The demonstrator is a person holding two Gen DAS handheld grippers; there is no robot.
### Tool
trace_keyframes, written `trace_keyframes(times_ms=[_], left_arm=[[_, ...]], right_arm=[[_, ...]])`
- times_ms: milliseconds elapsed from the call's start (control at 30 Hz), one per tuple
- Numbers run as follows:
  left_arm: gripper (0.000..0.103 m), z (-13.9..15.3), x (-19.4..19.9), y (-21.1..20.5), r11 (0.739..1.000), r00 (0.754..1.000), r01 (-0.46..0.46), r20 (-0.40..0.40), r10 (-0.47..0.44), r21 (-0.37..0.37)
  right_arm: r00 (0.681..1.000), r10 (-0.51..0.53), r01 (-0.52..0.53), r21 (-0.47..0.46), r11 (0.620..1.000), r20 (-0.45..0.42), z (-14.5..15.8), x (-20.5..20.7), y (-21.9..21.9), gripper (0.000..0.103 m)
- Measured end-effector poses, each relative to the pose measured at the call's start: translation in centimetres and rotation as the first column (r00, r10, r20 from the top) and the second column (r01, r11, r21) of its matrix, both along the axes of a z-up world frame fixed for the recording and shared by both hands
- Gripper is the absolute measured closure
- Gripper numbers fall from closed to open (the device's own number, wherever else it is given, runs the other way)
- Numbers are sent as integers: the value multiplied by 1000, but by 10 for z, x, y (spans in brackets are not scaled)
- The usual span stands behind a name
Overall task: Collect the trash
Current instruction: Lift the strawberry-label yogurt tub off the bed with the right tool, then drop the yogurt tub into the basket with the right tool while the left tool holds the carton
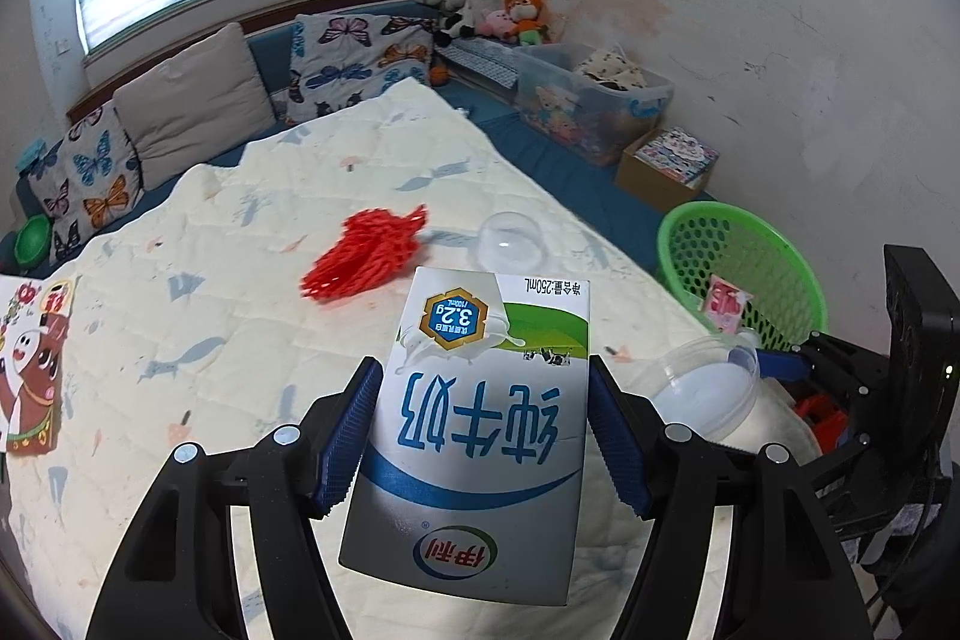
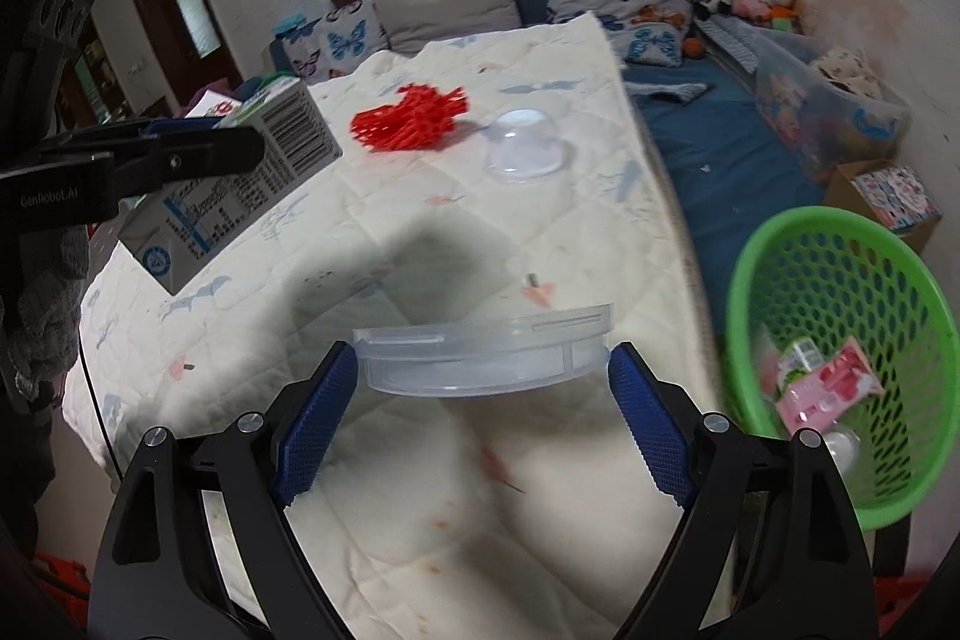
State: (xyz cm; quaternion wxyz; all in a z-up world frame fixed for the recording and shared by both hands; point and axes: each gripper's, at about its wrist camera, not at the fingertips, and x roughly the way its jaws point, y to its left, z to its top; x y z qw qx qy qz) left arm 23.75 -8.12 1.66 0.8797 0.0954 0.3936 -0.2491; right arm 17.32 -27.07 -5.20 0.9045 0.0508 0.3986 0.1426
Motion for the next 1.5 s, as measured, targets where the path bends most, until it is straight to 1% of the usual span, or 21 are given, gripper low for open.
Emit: trace_keyframes(times_ms=[233, 267, 300, 333, 367, 433, 533, 567, 733, 867, 933, 1100, 1500], left_arm=[[38, 4, -2, -27, 999, 999, 42, 4, -42, 1], [38, 4, -2, -32, 999, 999, 48, 4, -48, -1], [38, 4, -2, -35, 999, 999, 52, 3, -52, -2], [38, 4, -2, -40, 998, 998, 58, 3, -58, -3], [38, 4, -2, -42, 998, 998, 62, 2, -62, -4], [38, 3, -3, -50, 997, 997, 73, 0, -73, -4], [38, 0, -4, -58, 996, 996, 87, -6, -87, -3], [38, 0, -4, -59, 996, 996, 90, -6, -90, -1], [38, 0, -3, -61, 996, 996, 89, -7, -89, 5], [38, 0, 0, -53, 997, 997, 72, -9, -72, 5], [38, -1, 1, -48, 998, 998, 62, -13, -62, 1], [38, -4, 3, -38, 999, 999, 47, -23, -47, 0], [38, -12, 12, -19, 1000, 998, 10, -55, -11, -20]], right_arm=[[997, -70, 69, 20, 997, 25, 11, -9, -34, 19], [996, -81, 80, 22, 997, 26, 12, -9, -39, 22], [996, -86, 85, 27, 996, 25, 12, -10, -42, 35], [996, -88, 87, 37, 995, 15, 12, -10, -47, 38], [996, -89, 88, 67, 994, 3, 11, -10, -53, 38], [996, -87, 87, 90, 992, -9, 11, -12, -60, 35], [996, -93, 93, 74, 993, -1, 10, -14, -61, 26], [997, -81, 82, 87, 993, -12, 7, -12, -61, 26], [997, -73, 75, 112, 991, -23, -1, -7, -57, 15], [998, -53, 59, 148, 987, -44, -8, 2, -54, 15], [998, -44, 51, 153, 987, -50, -10, 8, -50, 15], [998, -27, 32, 108, 994, -52, -12, 19, -36, 15], [996, 8, -7, 15, 1000, -90, -30, 35, -16, 14]])
